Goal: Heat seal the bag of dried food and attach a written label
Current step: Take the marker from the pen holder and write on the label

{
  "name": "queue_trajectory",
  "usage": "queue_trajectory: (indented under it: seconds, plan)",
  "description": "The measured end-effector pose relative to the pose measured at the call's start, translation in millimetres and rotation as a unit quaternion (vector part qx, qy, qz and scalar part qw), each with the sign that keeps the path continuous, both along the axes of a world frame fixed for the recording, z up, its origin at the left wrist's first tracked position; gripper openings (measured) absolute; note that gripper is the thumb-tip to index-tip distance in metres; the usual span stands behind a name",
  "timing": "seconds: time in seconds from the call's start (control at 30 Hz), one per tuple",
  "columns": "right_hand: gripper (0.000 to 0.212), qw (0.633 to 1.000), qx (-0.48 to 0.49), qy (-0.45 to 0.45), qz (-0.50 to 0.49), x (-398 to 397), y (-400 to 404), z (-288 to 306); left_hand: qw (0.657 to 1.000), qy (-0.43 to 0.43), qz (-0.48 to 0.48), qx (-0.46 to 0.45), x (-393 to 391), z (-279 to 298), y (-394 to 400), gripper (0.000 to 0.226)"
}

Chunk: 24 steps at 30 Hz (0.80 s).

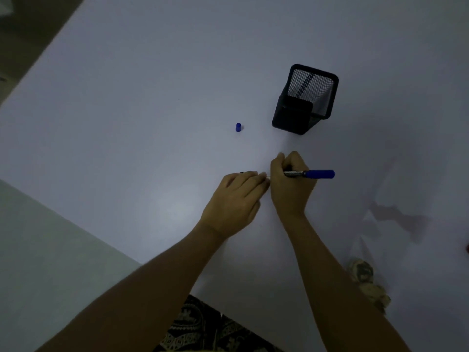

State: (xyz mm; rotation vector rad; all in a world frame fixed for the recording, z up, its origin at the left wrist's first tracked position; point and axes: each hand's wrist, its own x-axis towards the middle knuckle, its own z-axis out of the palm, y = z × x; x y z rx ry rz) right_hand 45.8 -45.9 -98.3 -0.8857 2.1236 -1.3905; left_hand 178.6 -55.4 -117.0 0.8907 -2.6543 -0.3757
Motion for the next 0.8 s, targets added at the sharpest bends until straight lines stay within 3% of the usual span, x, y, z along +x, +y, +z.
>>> queue_trajectory:
  seconds: [0.8]
  plan:
    - [0.049,1.0,0.011,-0.001,-0.007,0.6,0.2,5.4,1.0,-0.006,-0.001,0.018,-0.5,5.7,-1.0,0.032]
